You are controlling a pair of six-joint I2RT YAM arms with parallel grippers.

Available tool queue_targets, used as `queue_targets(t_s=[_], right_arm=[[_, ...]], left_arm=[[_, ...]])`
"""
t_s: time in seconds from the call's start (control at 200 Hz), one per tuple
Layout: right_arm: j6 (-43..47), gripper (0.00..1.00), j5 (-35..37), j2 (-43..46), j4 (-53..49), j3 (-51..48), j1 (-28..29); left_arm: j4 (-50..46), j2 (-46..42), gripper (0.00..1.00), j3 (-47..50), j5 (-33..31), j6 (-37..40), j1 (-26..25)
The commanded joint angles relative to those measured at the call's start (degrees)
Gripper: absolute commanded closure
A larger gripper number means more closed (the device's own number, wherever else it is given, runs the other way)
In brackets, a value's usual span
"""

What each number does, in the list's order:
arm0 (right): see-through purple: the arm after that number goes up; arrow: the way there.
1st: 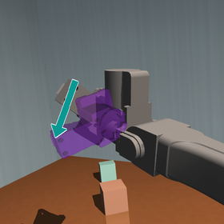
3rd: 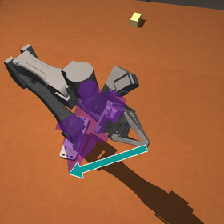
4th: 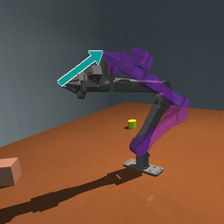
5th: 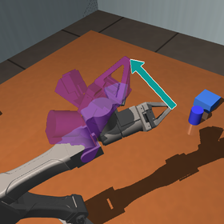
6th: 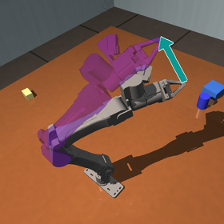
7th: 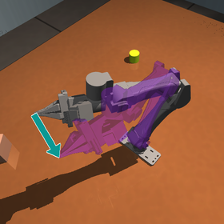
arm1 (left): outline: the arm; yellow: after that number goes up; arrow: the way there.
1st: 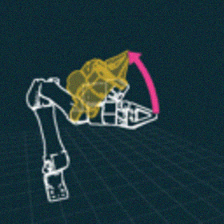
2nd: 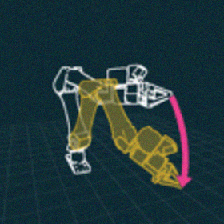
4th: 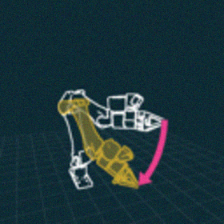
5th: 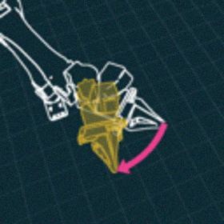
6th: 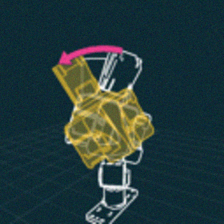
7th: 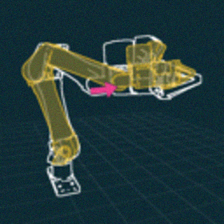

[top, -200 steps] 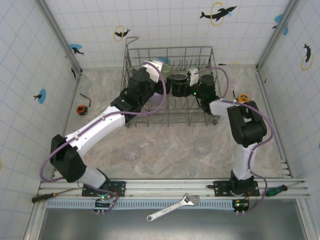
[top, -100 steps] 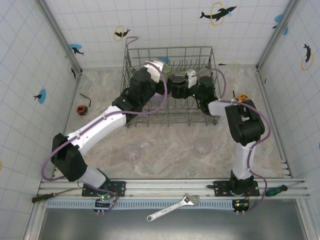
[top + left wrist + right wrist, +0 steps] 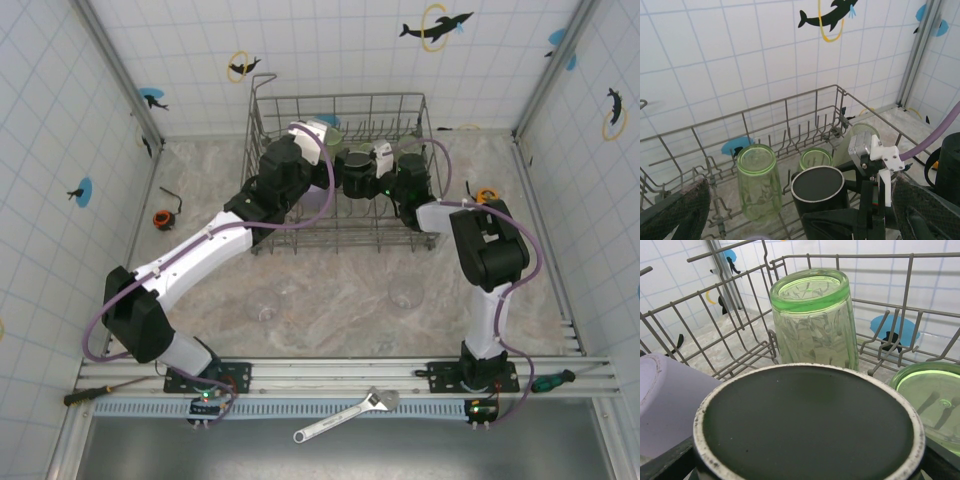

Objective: Load the cups into the dish rack

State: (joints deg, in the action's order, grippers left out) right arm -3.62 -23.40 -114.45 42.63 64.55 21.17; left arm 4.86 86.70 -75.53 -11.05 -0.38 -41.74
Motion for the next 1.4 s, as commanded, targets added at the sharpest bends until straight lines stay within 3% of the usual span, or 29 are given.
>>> queue_targets(t_s=[0.0,0.285,0.32,0.836,1.241,1.396], right_arm=[[-0.5,0.36,-0.9,-0.5,3.3,0.2,0.0],[-0.3,0.09,0.5,-1.2,2.2,0.7,0.1],[-0.3,0.0,0.5,-1.3,2.1,0.7,0.2],[-1.9,0.01,0.9,1.4,-0.5,1.7,0.2],[-5.7,0.01,3.7,10.2,-6.3,2.3,0.1],[-7.2,0.01,5.5,14.5,-10.1,1.6,0.2]], left_arm=[[2.0,0.7,0.05,-0.2,-0.6,0.7,-0.3],[2.8,0.1,0.05,1.0,-0.9,1.2,-0.3],[2.9,0.1,0.05,1.1,-0.9,1.3,-0.3],[2.9,0.3,0.05,1.0,-1.1,0.7,-0.3],[0.1,-2.3,0.03,-0.3,-1.5,-1.9,-0.3],[-3.0,-4.0,0.02,-0.8,-4.6,-4.3,-0.3]])
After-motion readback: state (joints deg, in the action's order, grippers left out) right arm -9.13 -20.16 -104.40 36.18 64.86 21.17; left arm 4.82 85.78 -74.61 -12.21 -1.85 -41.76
